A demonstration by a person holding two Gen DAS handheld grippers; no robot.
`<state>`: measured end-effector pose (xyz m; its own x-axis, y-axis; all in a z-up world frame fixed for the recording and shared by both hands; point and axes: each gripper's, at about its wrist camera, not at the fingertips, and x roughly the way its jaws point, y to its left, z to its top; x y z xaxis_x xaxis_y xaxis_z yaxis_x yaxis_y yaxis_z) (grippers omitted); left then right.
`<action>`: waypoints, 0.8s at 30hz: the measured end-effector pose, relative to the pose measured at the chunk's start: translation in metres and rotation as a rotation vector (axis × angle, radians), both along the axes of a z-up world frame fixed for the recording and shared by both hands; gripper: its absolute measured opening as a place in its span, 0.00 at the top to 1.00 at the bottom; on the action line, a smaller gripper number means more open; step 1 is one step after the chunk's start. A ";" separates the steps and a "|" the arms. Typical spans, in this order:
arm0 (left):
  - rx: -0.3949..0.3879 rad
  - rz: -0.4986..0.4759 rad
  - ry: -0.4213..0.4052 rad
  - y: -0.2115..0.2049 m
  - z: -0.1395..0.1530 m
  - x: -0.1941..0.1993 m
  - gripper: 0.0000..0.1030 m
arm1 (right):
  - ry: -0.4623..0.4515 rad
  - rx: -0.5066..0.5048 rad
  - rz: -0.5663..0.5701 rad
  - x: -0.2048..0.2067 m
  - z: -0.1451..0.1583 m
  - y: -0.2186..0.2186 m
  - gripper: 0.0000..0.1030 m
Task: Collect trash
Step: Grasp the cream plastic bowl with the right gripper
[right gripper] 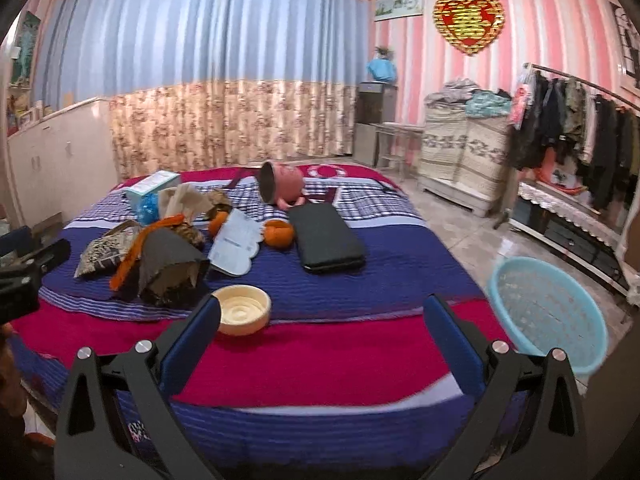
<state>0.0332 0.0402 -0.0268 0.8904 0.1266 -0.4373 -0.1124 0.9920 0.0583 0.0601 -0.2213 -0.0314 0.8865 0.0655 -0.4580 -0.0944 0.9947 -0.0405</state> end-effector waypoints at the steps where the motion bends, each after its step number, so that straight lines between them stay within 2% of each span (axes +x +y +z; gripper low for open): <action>1: 0.000 0.010 0.004 0.004 -0.001 0.002 0.05 | 0.012 -0.010 0.008 0.005 -0.002 0.002 0.04; 5: -0.019 0.031 0.032 0.021 -0.006 0.013 0.05 | 0.108 -0.066 0.082 0.030 -0.017 0.017 0.04; 11: -0.022 0.049 0.045 0.031 -0.011 0.020 0.05 | 0.247 -0.062 0.260 0.064 -0.032 0.040 0.04; 18: -0.022 0.034 0.068 0.028 -0.015 0.027 0.05 | 0.350 -0.074 0.325 0.089 -0.046 0.060 0.06; 20: -0.029 0.029 0.078 0.027 -0.017 0.029 0.05 | 0.380 -0.082 0.330 0.092 -0.052 0.063 0.20; 21: -0.034 0.024 0.083 0.026 -0.017 0.030 0.05 | 0.399 -0.079 0.334 0.094 -0.056 0.064 0.33; 22: -0.039 0.019 0.089 0.025 -0.019 0.032 0.05 | 0.414 -0.071 0.340 0.096 -0.059 0.065 0.39; 24: -0.041 0.013 0.097 0.022 -0.020 0.034 0.05 | 0.429 -0.054 0.354 0.098 -0.061 0.064 0.42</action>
<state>0.0670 0.0624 -0.0468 0.8420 0.1179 -0.5265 -0.1210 0.9922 0.0288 0.1586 -0.1576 -0.0926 0.5480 0.2919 -0.7839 -0.4419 0.8967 0.0249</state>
